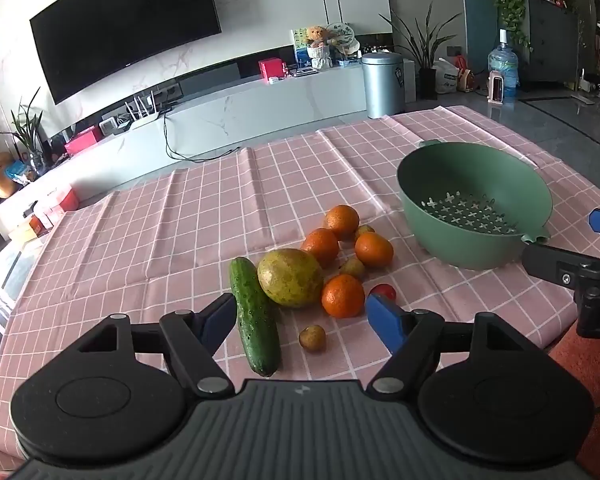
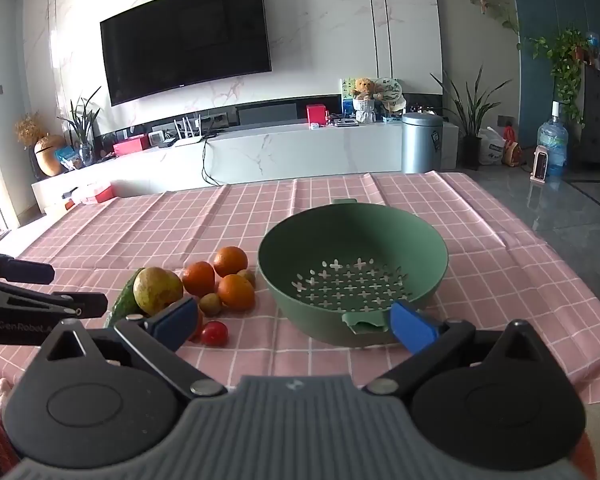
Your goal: Organize fruits
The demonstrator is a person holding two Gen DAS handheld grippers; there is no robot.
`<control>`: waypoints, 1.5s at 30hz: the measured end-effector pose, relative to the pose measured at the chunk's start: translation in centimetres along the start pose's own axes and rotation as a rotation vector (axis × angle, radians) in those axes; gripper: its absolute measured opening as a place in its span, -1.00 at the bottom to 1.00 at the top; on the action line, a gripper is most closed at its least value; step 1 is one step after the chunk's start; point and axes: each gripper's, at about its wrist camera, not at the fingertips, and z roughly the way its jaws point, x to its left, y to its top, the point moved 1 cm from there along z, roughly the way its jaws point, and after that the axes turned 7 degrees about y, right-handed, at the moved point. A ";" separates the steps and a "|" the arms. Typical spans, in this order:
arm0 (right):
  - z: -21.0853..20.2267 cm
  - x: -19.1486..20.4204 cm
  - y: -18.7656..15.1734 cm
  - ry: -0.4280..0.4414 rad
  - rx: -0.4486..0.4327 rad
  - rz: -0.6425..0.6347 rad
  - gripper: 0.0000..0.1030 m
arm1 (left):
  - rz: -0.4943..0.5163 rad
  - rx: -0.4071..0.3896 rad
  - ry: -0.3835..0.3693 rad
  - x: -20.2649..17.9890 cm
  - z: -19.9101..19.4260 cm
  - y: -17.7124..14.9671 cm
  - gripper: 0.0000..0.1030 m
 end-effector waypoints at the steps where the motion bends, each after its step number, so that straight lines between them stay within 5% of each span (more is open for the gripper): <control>1: 0.0 0.0 0.0 -0.002 0.002 -0.002 0.91 | -0.001 -0.001 -0.004 0.0 0.0 0.0 0.70; 45: 0.0 -0.1 -0.2 -0.003 -0.004 0.019 0.91 | -0.013 -0.008 -0.004 0.3 -0.9 0.3 0.67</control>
